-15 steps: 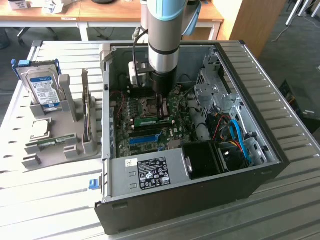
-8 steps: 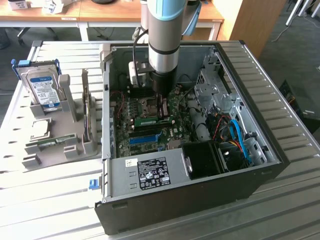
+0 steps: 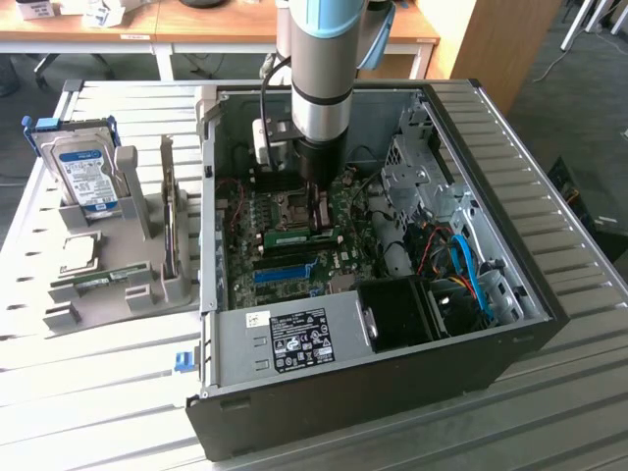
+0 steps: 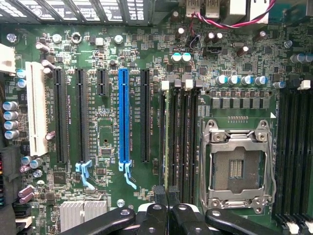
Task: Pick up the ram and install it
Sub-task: 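Insert the ram into the slot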
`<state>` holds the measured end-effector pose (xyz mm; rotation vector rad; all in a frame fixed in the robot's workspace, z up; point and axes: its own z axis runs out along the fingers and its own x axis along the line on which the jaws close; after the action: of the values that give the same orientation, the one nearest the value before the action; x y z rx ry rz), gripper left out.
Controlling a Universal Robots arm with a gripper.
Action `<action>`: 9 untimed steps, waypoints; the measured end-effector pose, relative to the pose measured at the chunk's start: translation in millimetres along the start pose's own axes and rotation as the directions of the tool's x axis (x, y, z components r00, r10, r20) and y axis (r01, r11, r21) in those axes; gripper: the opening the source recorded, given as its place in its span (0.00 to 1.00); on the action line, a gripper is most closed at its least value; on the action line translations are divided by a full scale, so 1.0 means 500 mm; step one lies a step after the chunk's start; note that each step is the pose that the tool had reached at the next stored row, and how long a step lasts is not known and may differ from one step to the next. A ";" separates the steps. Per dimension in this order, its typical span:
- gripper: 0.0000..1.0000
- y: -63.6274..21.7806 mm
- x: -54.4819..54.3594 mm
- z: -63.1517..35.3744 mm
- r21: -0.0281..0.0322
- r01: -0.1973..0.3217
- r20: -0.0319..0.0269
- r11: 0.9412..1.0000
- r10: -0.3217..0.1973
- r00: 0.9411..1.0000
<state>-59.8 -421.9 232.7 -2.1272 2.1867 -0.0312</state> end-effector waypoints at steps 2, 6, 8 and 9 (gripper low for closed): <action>0.12 0.000 0.000 0.000 0.000 -0.006 -0.001 1.000 0.006 1.000; 0.12 0.000 0.000 0.000 0.000 -0.009 -0.001 1.000 0.009 1.000; 0.12 0.000 0.000 0.000 0.001 -0.009 -0.001 1.000 0.009 1.000; 0.12 0.000 0.001 0.000 0.000 -0.009 -0.001 1.000 0.009 1.000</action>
<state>-59.9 -422.2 232.7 -2.1170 2.1965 -0.0318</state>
